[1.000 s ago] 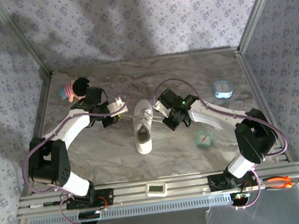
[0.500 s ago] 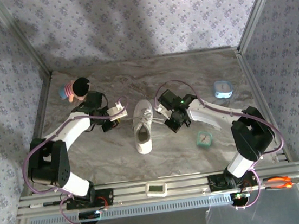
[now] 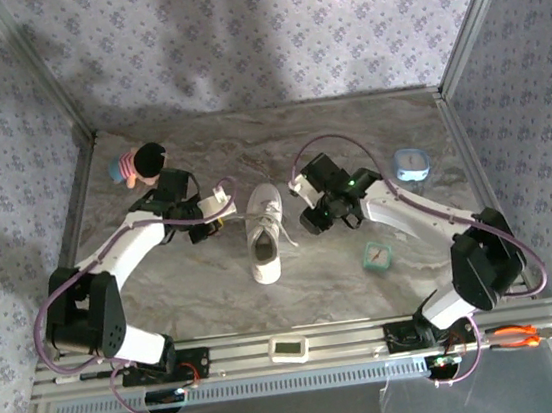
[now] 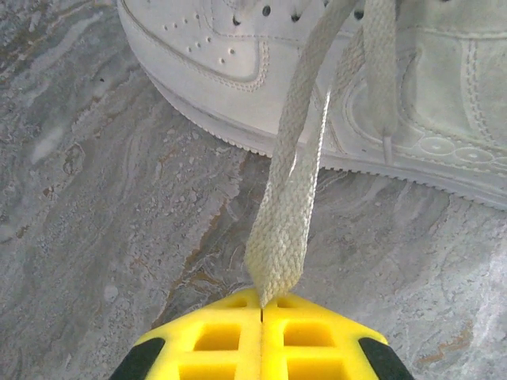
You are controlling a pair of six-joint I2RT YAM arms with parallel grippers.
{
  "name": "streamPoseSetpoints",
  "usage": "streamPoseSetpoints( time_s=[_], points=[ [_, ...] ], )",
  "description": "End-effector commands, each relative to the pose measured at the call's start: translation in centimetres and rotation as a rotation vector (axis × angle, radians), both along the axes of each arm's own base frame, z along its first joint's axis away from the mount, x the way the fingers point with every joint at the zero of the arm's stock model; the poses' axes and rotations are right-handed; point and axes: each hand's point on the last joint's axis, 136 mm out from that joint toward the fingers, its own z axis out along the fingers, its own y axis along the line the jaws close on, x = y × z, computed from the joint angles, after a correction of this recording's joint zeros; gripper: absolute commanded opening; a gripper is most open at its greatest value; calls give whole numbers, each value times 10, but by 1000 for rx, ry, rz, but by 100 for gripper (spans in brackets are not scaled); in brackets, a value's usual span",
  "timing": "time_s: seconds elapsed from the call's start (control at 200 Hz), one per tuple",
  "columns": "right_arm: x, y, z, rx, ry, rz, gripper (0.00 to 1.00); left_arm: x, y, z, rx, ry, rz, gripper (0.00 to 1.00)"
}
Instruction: Tie the shoes
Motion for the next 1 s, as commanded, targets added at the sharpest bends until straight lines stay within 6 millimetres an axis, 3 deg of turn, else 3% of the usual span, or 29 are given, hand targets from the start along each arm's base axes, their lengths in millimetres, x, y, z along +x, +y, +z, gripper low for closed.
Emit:
streamPoseSetpoints(
  time_s=[0.0, 0.09, 0.205, 0.295, 0.45, 0.575, 0.74, 0.939, 0.994],
  points=[
    [15, 25, 41, 139, -52, -19, 45, 1, -11, 26, -57, -33, -26, 0],
    [29, 55, 58, 242, -83, -2, 48, 2, -15, 35, -78, -49, -33, 0],
    [39, 98, 61, 298, -81, 90, 50, 3, -19, 48, -105, -73, -39, 0],
    [44, 120, 49, 292, -67, 149, 51, 3, -20, 56, -116, -83, -45, 0],
    [54, 137, 27, 295, 0, 176, 50, 1, -20, 62, -116, -92, -56, 0],
    [58, 131, 27, 317, 18, 117, 50, -1, -19, 62, -114, -85, -57, 0],
    [54, 97, 37, 383, -25, 19, 49, -1, -21, 61, -123, -81, -63, 0],
    [37, 60, 18, 345, 43, -78, 46, 2, -19, 63, -127, -80, -54, 0],
    [22, 49, -4, 315, 84, -99, 48, 3, -18, 64, -132, -80, -47, 0]
  ],
)
